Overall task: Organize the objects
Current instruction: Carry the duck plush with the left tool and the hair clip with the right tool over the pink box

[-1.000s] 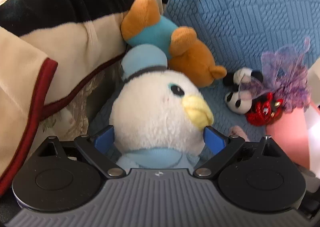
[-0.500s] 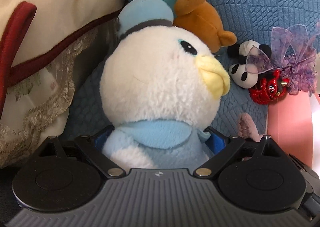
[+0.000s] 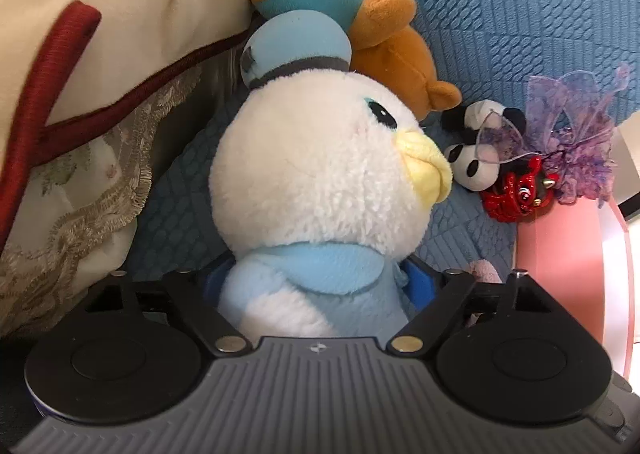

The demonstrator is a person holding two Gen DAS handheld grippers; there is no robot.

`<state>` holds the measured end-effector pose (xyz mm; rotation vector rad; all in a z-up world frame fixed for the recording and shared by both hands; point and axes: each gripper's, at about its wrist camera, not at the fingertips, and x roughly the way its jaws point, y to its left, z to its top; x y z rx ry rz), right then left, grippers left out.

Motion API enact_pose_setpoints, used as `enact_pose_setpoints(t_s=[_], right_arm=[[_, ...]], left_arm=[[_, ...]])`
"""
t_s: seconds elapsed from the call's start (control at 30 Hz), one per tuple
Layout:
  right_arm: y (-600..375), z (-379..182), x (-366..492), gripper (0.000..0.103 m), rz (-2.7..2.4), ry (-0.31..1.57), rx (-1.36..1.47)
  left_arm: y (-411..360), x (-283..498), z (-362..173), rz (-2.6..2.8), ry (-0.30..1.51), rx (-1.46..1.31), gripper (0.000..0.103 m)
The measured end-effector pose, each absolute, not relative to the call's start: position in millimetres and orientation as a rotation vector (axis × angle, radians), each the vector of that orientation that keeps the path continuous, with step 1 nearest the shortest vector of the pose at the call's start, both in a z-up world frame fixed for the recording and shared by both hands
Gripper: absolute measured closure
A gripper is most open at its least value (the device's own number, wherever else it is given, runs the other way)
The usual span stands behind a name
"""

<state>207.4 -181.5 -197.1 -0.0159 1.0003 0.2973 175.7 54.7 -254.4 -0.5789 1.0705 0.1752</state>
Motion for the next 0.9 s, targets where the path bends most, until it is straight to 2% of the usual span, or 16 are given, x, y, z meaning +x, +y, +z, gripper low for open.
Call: enact_pose_setpoints(t_s=[0.27, 0.53, 0.9], right_arm=[[-199, -192, 204, 0.055, 0.29, 1.046, 0.073], [-198, -193, 191, 0.055, 0.326, 1.073, 0.034], [-212, -157, 198, 0.055, 0.355, 1.064, 0.106]], left_arm=[[44, 169, -246, 0.165, 1.047, -0.549, 0.022], [42, 161, -246, 0.152, 1.04, -0.609, 0.022], [18, 149, -223, 0.105, 1.016, -0.607, 0.022]])
